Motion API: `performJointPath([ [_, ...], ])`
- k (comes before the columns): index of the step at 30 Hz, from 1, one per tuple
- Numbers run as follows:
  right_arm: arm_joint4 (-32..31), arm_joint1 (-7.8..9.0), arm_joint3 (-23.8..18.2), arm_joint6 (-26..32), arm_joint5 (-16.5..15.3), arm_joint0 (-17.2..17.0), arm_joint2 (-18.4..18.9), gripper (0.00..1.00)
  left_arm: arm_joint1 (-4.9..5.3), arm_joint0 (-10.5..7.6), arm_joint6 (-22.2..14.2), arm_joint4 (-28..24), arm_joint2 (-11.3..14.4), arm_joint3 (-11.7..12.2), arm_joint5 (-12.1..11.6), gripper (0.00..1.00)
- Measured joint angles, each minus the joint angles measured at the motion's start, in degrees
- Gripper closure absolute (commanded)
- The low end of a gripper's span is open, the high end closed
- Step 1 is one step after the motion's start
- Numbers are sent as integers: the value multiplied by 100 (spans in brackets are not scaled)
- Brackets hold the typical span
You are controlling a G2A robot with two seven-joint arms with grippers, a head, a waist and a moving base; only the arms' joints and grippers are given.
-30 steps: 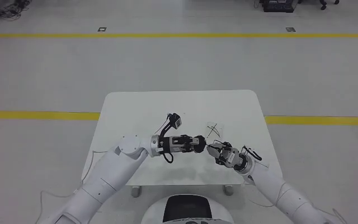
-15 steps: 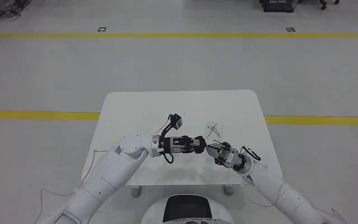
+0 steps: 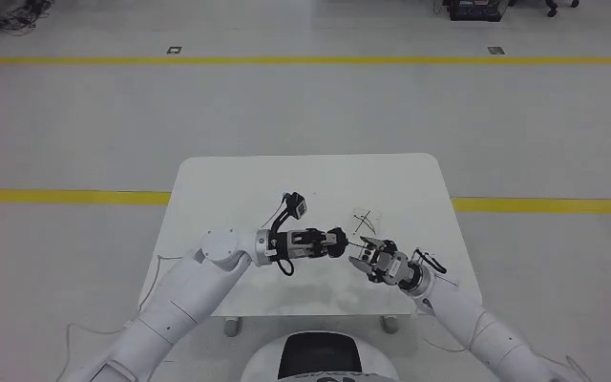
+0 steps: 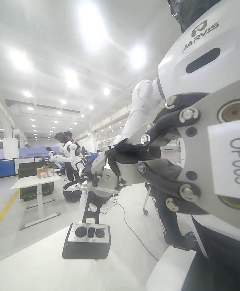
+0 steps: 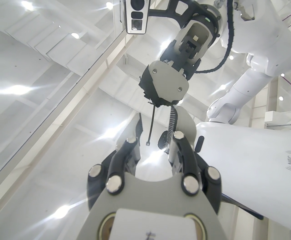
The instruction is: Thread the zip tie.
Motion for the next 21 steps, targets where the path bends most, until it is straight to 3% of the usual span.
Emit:
performJointPath([
  [5, -211, 108, -68, -357, -50, 24, 219, 0, 65, 84, 63, -27, -205, -38, -5, 100],
  [9, -724, 194, -284, -778, -518, -107, 491, 0, 136, 221, 145, -41, -418, -88, 5, 100],
  [11, -745, 197, -294, -792, -546, -116, 505, 0, 156, 271, 165, -27, -473, -139, -31, 100],
  [19, -733, 195, -288, -776, -516, -111, 499, 0, 162, 294, 133, -20, -486, -183, -120, 100],
  [21, -907, 202, -346, -931, -689, -109, 548, 0, 158, 310, 223, -29, -462, -199, -22, 100],
])
